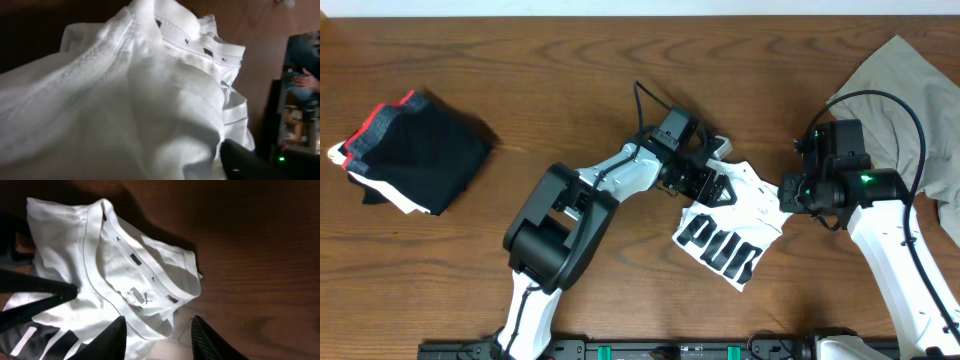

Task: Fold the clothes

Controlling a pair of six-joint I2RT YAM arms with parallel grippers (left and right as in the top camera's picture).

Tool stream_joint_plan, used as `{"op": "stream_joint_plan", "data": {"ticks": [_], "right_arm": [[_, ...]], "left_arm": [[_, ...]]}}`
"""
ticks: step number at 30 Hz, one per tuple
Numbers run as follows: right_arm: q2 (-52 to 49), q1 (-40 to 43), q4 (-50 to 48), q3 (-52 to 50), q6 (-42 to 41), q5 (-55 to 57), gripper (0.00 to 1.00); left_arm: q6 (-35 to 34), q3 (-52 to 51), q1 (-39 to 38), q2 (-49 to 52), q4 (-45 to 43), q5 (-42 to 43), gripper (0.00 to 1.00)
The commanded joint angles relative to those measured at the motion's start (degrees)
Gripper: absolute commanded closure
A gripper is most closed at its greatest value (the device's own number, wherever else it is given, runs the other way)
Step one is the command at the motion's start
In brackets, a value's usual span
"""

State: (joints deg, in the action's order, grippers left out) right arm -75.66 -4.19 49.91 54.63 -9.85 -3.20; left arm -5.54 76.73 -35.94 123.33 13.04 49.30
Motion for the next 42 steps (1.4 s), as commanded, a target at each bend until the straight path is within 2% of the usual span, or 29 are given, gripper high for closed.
{"op": "stream_joint_plan", "data": {"ticks": [1,2,3,7,11,14,18,21,25,27,36,42], "right_arm": [[-0.3,0.4,0.0,-0.1,-0.4,-0.3,0.59],[-0.3,0.4,0.0,-0.1,-0.4,-0.3,0.59],[-0.3,0.4,0.1,-0.1,-0.4,-0.3,0.59],[-0.3,0.4,0.1,-0.1,-0.4,-0.3,0.59],[-0.3,0.4,0.4,-0.1,-0.4,-0.3,0.59],[-0.3,0.4,0.7,-0.1,-0.4,-0.2,0.59],[-0.3,0.4,0.9,-0.1,-0.4,-0.2,0.59],[-0.3,0.4,0.8,-0.1,-0.4,-0.2,0.59],[-0.3,0.4,0.9,-0.1,-0.4,-0.2,0.59],[-0.3,0.4,0.9,-0.1,-0.4,-0.2,0.59],[-0.3,0.4,1.3,-0.1,-0.4,-0.2,0.59],[-0.3,0.4,2.0,-0.1,-0.4,-0.2,0.59]], "left_arm": [[0.6,-1.0,-0.1,3.1,0.7,-1.7,0.48],[0.6,-1.0,-0.1,3.1,0.7,-1.7,0.68],[0.6,-1.0,-0.1,3.1,0.8,-1.7,0.76],[0.6,-1.0,-0.1,3.1,0.9,-1.4,0.94],[0.6,-1.0,1.3,2.1,1.5,0.2,0.94],[0.6,-0.9,4.3,-0.7,3.6,-1.8,0.94],[0.7,-0.8,10.1,-6.3,9.2,-10.5,0.94],[3.5,-0.6,15.3,-10.7,13.9,-18.4,0.94],[6.0,-0.6,22.3,-16.2,18.6,-34.1,0.94],[7.6,-0.6,25.8,-18.4,19.6,-38.5,0.94],[8.5,0.4,39.1,-24.2,19.7,-53.8,0.94],[8.5,4.0,45.9,-24.5,19.5,-55.2,0.94]]}}
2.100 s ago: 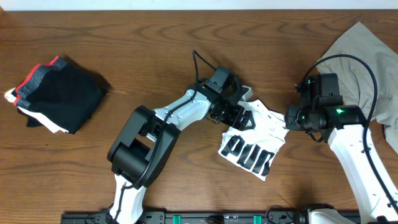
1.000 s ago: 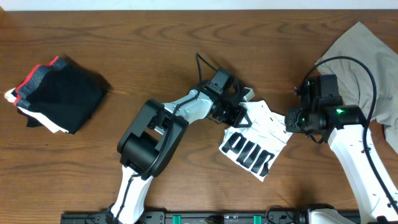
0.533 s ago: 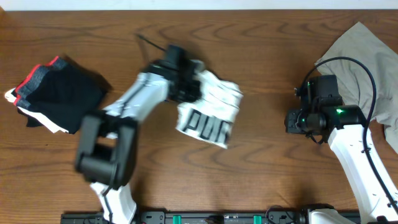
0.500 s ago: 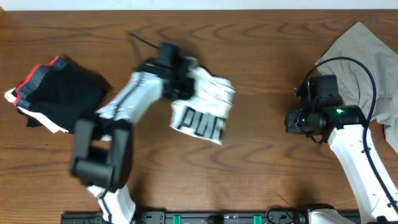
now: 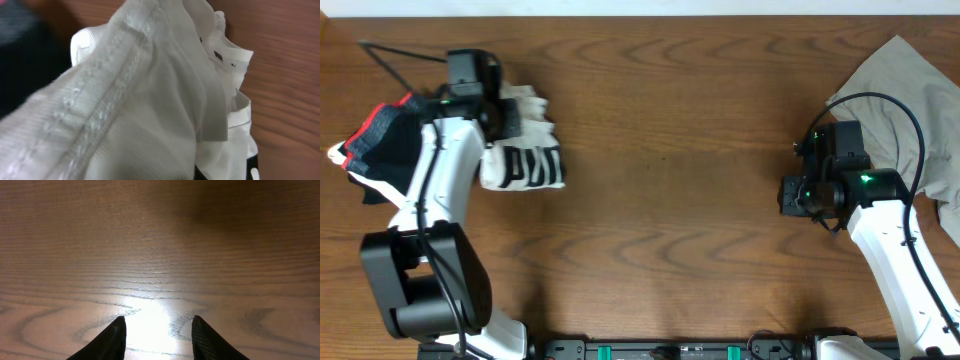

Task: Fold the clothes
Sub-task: 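Carry the folded shirt left with the left gripper onto the clothes stack, then lower the shirt onto the stack and open the left gripper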

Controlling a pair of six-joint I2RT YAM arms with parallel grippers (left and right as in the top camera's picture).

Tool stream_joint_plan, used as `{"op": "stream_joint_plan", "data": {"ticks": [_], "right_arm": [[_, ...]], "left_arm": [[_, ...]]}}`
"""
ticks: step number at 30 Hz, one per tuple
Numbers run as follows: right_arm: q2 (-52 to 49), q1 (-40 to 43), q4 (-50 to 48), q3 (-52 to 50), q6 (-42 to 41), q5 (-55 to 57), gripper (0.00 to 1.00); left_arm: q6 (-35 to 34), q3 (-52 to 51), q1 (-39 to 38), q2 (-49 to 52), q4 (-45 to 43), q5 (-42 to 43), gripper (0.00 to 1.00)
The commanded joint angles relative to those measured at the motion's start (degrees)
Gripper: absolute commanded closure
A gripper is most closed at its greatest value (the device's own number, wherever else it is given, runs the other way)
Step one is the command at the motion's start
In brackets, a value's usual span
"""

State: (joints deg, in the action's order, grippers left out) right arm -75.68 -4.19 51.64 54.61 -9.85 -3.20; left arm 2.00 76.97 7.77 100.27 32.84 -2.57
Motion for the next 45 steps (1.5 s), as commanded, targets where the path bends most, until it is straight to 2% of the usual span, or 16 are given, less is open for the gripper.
{"op": "stream_joint_plan", "data": {"ticks": [1,13,24,34,36,37,38,39,42,45], "right_arm": [[-0.3,0.4,0.3,-0.1,-0.4,-0.2,0.59],[-0.3,0.4,0.5,-0.1,-0.4,-0.2,0.58],[-0.3,0.4,0.5,-0.1,-0.4,-0.2,0.58],[-0.3,0.4,0.4,-0.1,-0.4,-0.2,0.58],[-0.3,0.4,0.4,-0.1,-0.4,-0.2,0.58],[-0.3,0.4,0.4,-0.1,-0.4,-0.2,0.58],[-0.3,0.4,0.4,-0.1,-0.4,-0.2,0.58],[-0.3,0.4,0.4,-0.1,-0.4,-0.2,0.58],[-0.3,0.4,0.4,-0.1,-0.4,-0.2,0.58],[-0.3,0.4,0.4,-0.1,-0.4,0.0,0.58]], "left_arm": [[1.0,4.2,2.9,-1.5,-0.5,-3.3,0.94],[-1.6,11.8,11.7,-3.0,-1.7,-3.0,0.94],[-6.8,12.0,20.9,-2.9,-2.0,-2.4,0.93],[-7.1,12.0,24.7,-2.5,-0.2,-2.2,0.92],[-7.1,12.0,25.0,-2.5,0.1,-2.2,0.74],[-7.1,12.0,25.1,-2.5,0.4,-2.2,0.55],[-7.1,12.0,25.2,-2.5,0.8,-2.3,0.17],[-7.4,12.0,25.4,-2.5,1.2,-2.3,0.02],[-12.7,12.0,26.2,-2.5,2.8,-3.1,0.02],[-14.0,12.0,27.3,-2.5,3.8,-3.1,0.02]]}}
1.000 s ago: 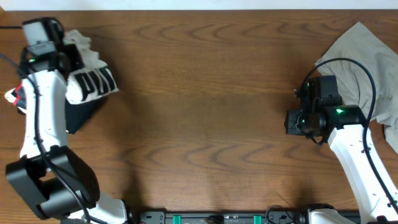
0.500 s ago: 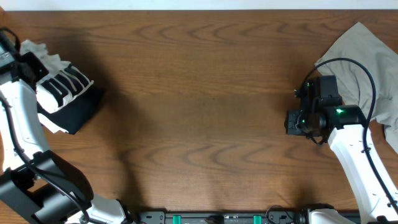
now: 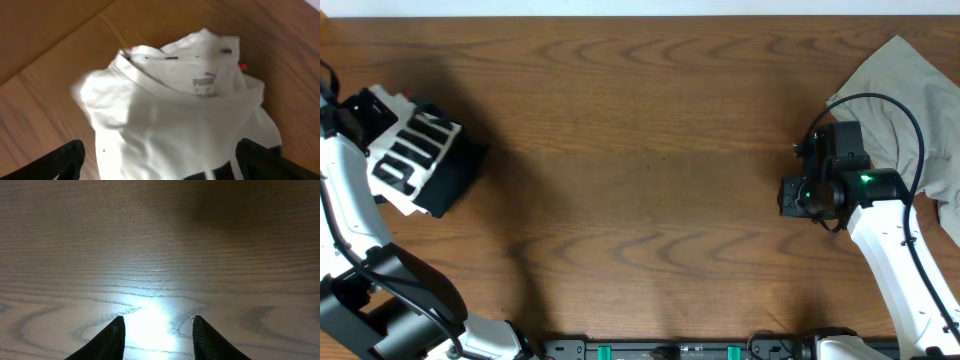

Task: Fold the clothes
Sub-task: 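Lower the shirt onto the stack and open the left gripper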

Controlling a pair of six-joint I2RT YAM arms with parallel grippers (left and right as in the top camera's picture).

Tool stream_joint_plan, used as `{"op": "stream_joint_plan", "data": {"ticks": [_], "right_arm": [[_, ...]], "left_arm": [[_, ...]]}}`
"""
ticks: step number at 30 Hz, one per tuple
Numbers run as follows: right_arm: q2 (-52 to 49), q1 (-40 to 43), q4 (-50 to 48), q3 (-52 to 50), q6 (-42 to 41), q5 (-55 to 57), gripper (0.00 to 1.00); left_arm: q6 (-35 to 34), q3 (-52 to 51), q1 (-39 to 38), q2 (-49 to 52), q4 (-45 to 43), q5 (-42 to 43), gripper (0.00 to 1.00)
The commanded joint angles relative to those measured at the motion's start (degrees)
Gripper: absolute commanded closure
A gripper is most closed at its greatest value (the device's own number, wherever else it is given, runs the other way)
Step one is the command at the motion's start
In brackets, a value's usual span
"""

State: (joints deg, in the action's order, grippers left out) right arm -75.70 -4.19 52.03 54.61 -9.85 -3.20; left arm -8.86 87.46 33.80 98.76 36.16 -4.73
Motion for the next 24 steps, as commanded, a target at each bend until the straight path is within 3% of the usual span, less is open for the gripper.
{"op": "stream_joint_plan", "data": {"ticks": [1,6,10,16,19,21,24], "right_arm": [[-0.3,0.4,0.0,-0.1,-0.4,0.0,0.57],[-0.3,0.4,-0.4,-0.1,-0.4,0.0,0.57],[-0.3,0.4,-0.4,-0.1,-0.4,0.0,0.53],[-0.3,0.4,-0.6,-0.1,-0.4,-0.5,0.34],[-0.3,0.4,-1.9,-0.1,-0.4,-1.7,0.19],[-0.3,0.4,-3.8,-0.1,-0.4,-2.9,0.05],[-0.3,0.4,-8.1,-0.1,-0.4,-2.8,0.01]], "left_arm": [[-3.1,1.5,1.5,-1.0,0.6,-0.9,0.02],[-5.2,1.5,1.8,-1.0,0.7,1.9,0.02],[-5.2,1.5,1.7,-1.0,-0.2,9.9,0.02],[-0.6,1.5,-0.7,-1.0,-1.8,25.2,0.02],[1.7,1.5,-5.1,-1.0,-1.9,25.5,0.02],[4.0,1.5,-9.0,-1.0,-1.9,25.5,0.02],[5.5,1.5,-15.9,-1.0,-1.8,24.1,0.02]]}}
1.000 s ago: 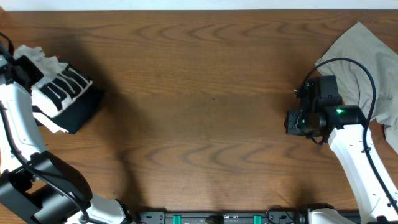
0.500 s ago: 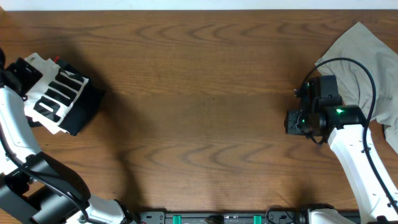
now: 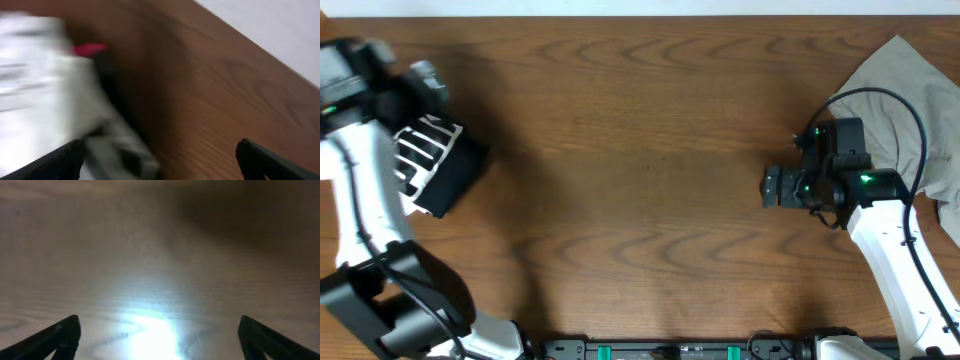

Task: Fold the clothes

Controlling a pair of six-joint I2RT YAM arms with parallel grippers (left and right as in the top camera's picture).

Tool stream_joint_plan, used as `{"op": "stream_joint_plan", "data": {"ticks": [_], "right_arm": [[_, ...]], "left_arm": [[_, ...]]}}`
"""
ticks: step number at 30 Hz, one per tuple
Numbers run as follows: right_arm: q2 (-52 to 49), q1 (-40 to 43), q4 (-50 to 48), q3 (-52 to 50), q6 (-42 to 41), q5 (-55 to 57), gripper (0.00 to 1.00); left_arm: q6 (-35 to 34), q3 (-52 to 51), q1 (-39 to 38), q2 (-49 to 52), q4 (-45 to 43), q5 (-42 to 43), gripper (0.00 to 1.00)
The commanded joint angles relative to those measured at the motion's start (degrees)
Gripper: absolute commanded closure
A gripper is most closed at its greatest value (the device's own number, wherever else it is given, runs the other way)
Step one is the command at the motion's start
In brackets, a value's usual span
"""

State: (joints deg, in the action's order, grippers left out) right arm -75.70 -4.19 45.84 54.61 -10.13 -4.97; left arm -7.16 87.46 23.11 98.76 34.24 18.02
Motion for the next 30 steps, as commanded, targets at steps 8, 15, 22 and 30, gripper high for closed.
{"op": "stream_joint_plan", "data": {"ticks": [8,15,22,30], "right_arm": [[-0.3,0.5,-18.3,-0.1,0.3,-1.1,0.01],[-0.3,0.5,-26.7,1.9,2.3,-1.0,0.01],[3.0,0.5,-9.5,9.4,4.5,7.5,0.01],[18.1,0.5,1.6,9.7,2.3,10.9,0.01]], "left_arm": [[3.9,1.5,-16.0,-1.0,3.6,-5.6,0.02],[7.1,1.5,-19.5,-1.0,5.8,-2.1,0.02],[7.4,1.5,-20.6,-2.3,15.3,-2.6,0.02],[7.6,-0.5,-21.1,-11.4,17.6,-2.6,0.02]]}}
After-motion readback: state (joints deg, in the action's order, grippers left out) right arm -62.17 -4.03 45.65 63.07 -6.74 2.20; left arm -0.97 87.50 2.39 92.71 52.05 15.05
